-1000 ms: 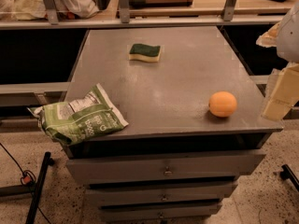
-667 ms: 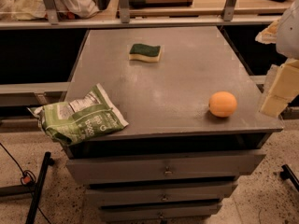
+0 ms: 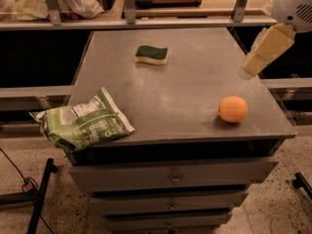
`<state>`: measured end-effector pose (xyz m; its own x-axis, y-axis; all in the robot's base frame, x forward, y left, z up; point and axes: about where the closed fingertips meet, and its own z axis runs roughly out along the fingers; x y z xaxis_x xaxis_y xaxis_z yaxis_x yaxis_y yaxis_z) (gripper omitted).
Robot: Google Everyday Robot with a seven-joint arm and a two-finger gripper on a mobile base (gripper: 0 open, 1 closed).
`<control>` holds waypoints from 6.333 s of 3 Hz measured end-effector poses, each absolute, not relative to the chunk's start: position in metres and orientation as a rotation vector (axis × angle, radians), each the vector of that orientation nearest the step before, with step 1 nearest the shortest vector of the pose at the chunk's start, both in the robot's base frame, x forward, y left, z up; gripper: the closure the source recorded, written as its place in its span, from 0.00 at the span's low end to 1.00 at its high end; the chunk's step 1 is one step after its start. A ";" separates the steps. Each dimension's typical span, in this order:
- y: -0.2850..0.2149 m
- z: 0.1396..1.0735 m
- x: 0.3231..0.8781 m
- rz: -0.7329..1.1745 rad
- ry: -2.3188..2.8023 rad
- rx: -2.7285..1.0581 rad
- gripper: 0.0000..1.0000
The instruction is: Pick sponge
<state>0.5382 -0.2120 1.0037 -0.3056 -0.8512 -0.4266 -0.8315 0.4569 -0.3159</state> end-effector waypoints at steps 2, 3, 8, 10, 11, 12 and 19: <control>-0.185 0.999 0.610 0.015 2.058 -1.137 0.00; -0.180 1.008 0.625 -0.011 2.000 -1.095 0.00; -0.053 0.950 0.633 0.401 1.892 -1.184 0.00; 0.017 0.919 0.646 0.501 1.806 -1.148 0.00; 0.048 0.915 0.653 0.506 1.733 -1.109 0.00; 0.048 0.915 0.653 0.506 1.733 -1.109 0.00; -0.023 0.855 0.766 0.341 1.847 -1.003 0.00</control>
Offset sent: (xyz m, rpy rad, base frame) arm 0.1289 0.0456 -0.0218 0.3635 -0.3580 -0.2063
